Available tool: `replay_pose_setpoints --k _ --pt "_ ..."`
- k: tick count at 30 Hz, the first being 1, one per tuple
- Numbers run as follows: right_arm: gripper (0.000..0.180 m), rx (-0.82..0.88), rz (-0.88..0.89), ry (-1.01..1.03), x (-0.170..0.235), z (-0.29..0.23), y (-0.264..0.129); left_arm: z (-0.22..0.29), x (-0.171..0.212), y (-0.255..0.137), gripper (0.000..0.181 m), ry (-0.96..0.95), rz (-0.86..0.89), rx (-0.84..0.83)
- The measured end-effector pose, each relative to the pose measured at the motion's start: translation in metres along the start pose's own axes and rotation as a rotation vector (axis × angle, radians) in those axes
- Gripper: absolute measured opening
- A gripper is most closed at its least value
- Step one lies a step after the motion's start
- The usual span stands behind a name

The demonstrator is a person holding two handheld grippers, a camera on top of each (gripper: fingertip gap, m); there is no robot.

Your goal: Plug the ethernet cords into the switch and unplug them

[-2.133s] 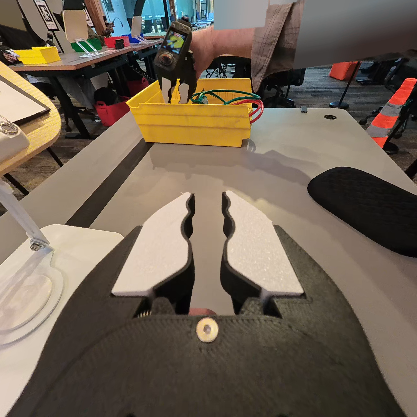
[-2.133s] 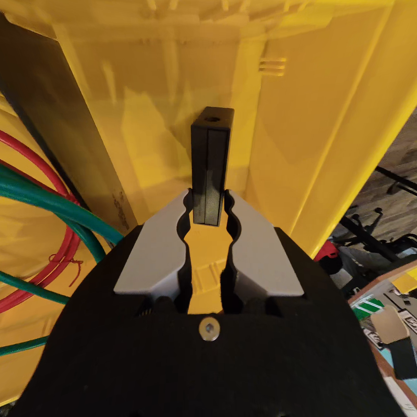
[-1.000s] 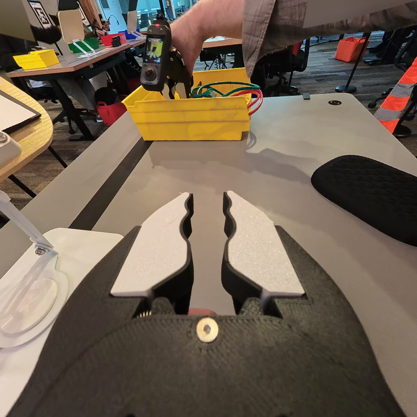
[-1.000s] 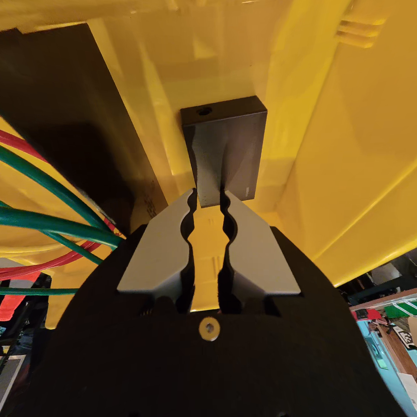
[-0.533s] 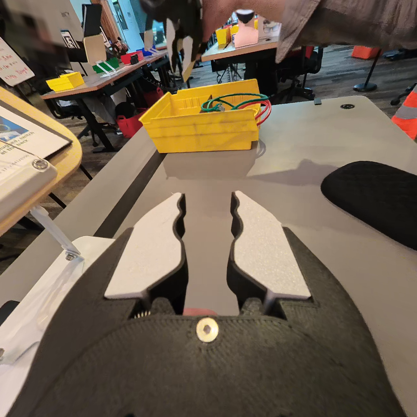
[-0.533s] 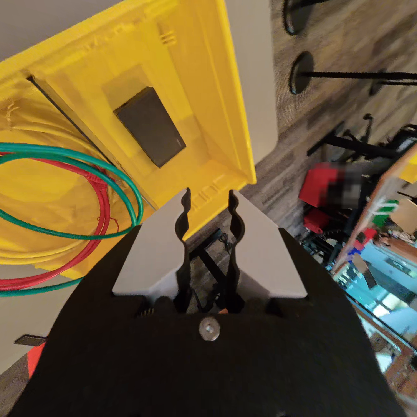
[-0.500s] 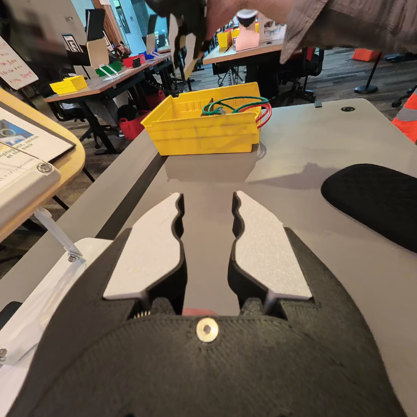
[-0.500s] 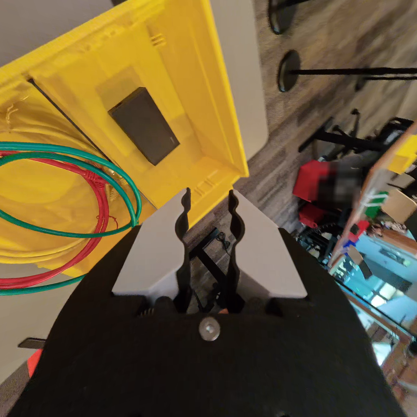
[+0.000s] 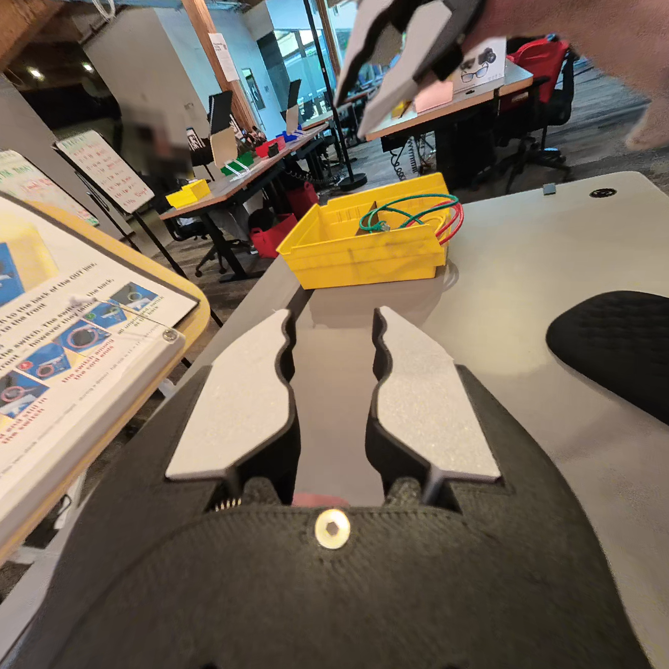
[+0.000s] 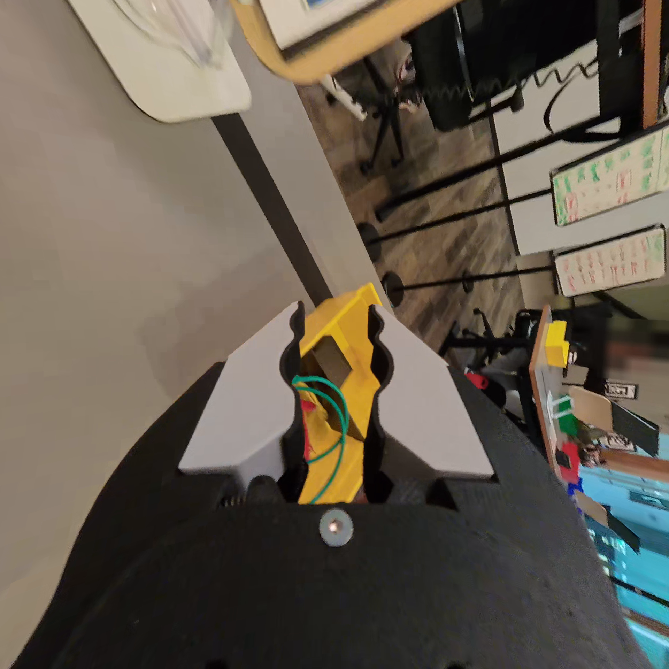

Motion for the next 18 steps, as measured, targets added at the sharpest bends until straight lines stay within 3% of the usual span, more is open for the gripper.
replay_pose_setpoints --k 5,8,13,18 --pt "0.038 -0.017 0.058 0.02 -0.016 -0.046 -0.011 -0.008 -0.024 -0.018 0.041 0.016 0.052 -0.074" --pt "0.038 -0.052 0.09 0.066 -0.013 -0.065 -0.017 -0.012 -0.027 -0.019 0.05 -0.119 -0.007 0.001" --pt "0.039 -0.051 0.054 0.073 0.005 -0.081 -0.026 -0.025 -0.045 -0.026 0.056 -0.092 -0.036 -0.05" --pt "0.044 -0.001 0.063 0.214 0.044 -0.068 -0.038 -0.037 -0.055 -0.068 0.061 0.002 -0.122 -0.154"
Point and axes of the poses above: each gripper's, where its closed fingertips meet, y out along the fingers, x out of its underside, z = x × y across the jaws, the point moved 6 cm from there along -y, back along the fingers, and after that the axes turned 2 degrees about -z, right-handed, at the moved point
